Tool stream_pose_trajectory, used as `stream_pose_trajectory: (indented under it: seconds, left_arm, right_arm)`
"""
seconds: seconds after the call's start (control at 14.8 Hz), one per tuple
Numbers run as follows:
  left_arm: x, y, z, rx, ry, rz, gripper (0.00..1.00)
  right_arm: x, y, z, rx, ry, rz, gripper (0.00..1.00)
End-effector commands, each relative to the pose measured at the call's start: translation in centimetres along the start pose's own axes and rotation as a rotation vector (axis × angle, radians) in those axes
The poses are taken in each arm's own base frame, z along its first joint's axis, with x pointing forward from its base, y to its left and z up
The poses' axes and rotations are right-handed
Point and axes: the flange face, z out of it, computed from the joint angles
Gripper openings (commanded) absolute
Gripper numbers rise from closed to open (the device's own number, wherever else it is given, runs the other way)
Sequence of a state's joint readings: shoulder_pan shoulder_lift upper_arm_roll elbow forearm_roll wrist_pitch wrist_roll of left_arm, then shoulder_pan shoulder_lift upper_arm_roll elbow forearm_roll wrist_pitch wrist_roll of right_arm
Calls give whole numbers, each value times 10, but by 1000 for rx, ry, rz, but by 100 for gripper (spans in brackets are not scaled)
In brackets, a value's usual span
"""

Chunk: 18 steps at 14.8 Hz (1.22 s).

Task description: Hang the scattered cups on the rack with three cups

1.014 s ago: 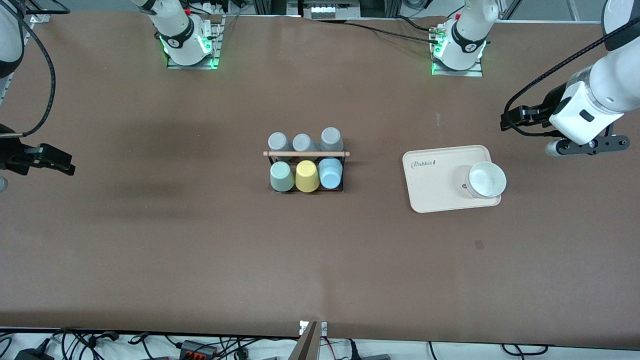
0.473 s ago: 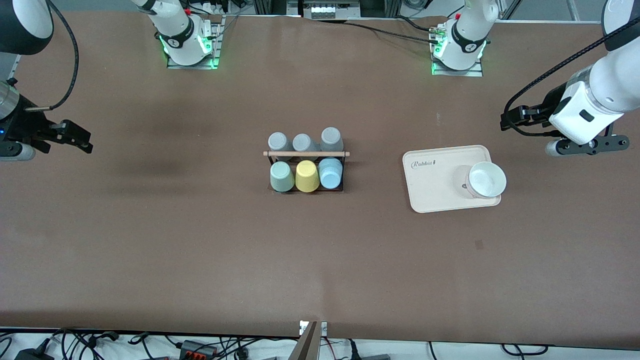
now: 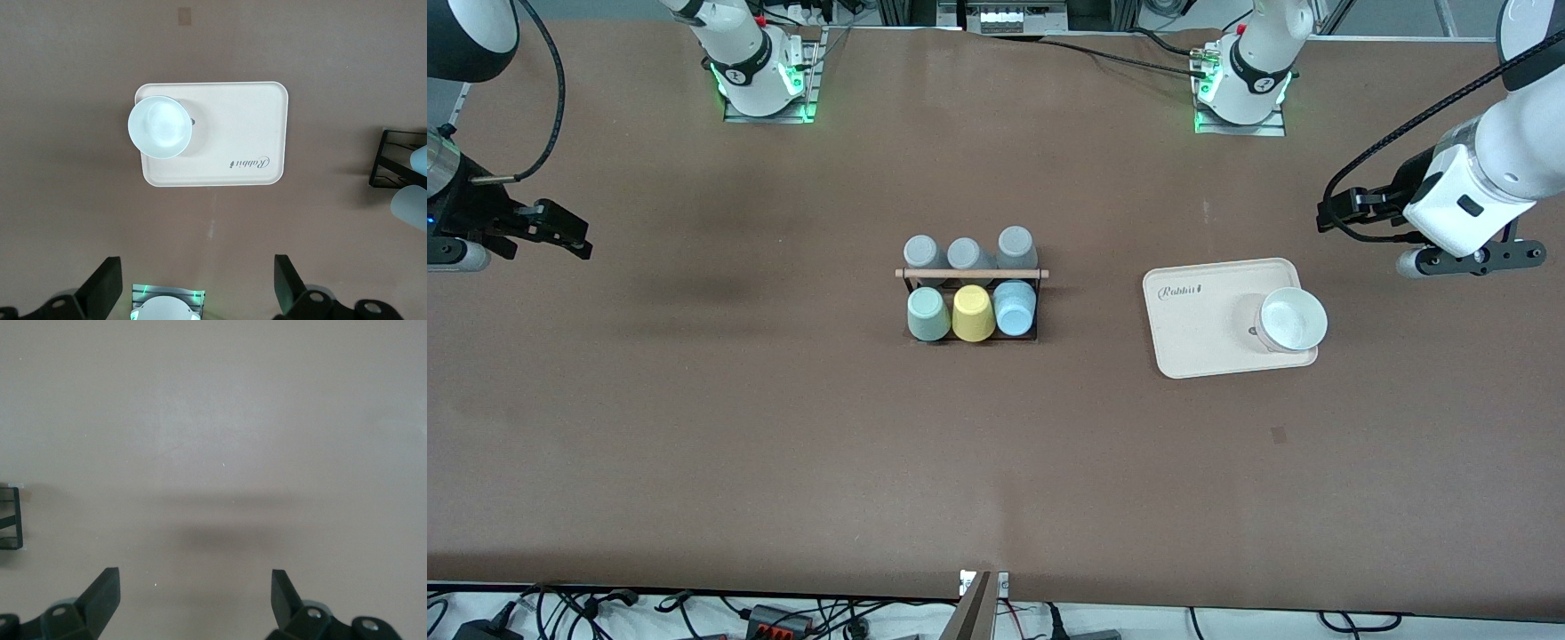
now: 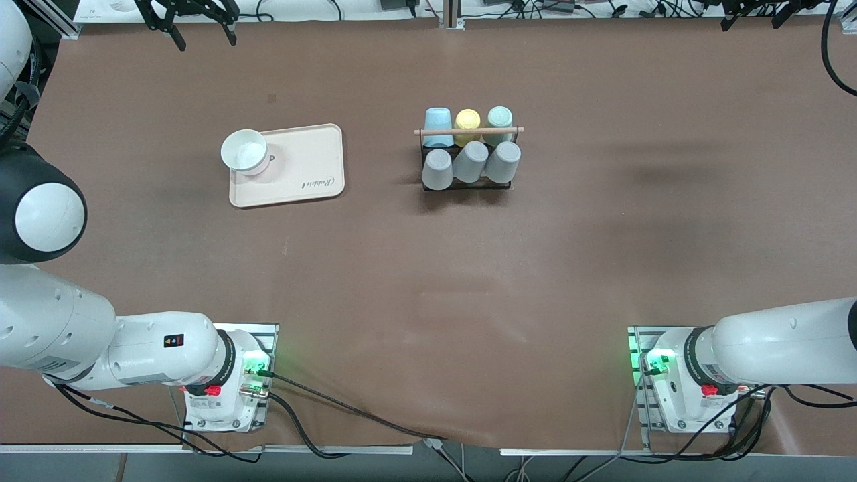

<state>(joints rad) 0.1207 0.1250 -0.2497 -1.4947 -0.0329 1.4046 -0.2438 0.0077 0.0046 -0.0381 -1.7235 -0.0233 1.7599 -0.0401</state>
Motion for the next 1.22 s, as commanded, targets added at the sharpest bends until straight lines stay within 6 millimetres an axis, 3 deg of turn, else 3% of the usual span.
stream_pose_trajectory:
  seconds: [0.0, 0.95, 1.15]
  left_arm:
    - [-7, -3, -1, -7, -3, 17, 100]
    - [-7, -3, -1, -7, -5, 50, 100]
    - [-7, -3, -1, -7, -3, 50, 100]
  right_arm:
    - [-6, 1, -16, 18, -16, -12, 100]
    - [-1, 0, -15, 20, 9, 4, 100]
    - [-1, 9, -15, 37, 13, 26, 100]
